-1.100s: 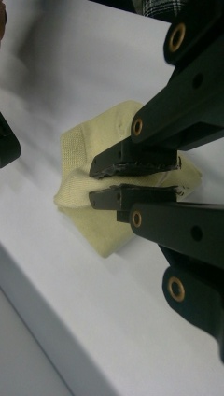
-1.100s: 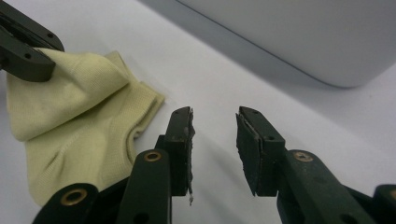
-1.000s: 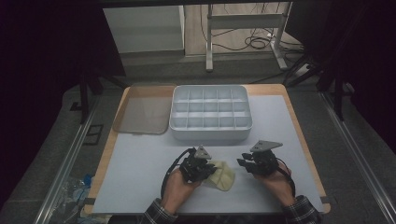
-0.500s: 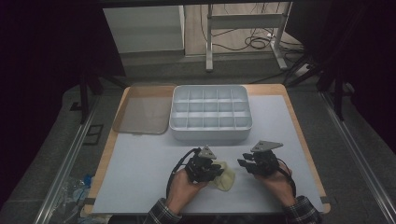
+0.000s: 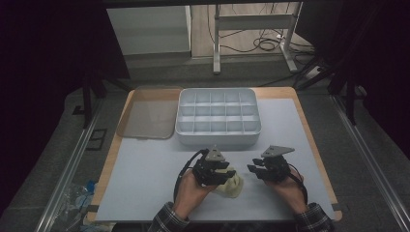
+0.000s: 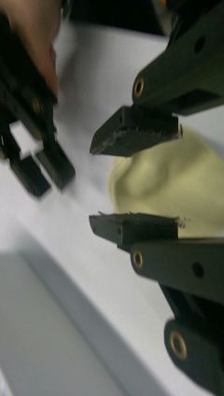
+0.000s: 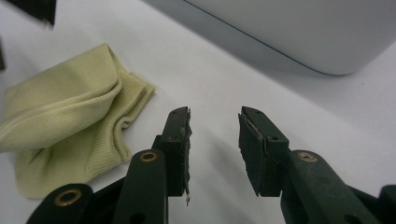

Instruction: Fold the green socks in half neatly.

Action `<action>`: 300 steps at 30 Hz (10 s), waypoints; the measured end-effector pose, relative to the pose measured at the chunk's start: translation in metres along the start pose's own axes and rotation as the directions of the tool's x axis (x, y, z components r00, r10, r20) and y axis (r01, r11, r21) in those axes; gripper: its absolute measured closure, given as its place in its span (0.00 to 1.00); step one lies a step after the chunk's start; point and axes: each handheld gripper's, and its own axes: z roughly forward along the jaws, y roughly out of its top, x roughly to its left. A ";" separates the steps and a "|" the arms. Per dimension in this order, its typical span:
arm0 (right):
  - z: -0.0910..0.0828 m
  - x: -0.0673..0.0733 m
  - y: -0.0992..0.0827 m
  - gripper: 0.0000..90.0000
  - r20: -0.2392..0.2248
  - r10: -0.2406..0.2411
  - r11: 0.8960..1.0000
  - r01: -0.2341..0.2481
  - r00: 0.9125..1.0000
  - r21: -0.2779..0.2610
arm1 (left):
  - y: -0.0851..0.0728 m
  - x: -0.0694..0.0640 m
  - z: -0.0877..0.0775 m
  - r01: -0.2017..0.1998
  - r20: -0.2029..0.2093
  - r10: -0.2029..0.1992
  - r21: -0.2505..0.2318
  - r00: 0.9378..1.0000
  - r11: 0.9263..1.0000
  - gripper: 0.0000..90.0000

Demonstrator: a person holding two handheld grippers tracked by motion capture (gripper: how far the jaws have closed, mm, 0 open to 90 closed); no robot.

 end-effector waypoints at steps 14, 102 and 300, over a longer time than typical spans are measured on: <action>0.002 0.000 -0.002 0.68 0.003 -0.001 1.000 0.001 1.000 0.007 | -0.023 0.009 0.031 0.075 -0.052 -0.073 0.029 0.996 0.997 0.13; 0.038 0.058 0.018 0.99 -0.136 -0.112 0.993 0.115 0.984 0.012 | -0.049 0.039 0.026 0.068 -0.194 -0.054 0.066 0.980 0.995 0.09; 0.029 0.041 0.019 0.55 -0.097 -0.071 0.995 0.063 0.993 -0.078 | -0.036 -0.001 0.016 0.065 0.071 -0.069 0.049 0.995 0.997 0.73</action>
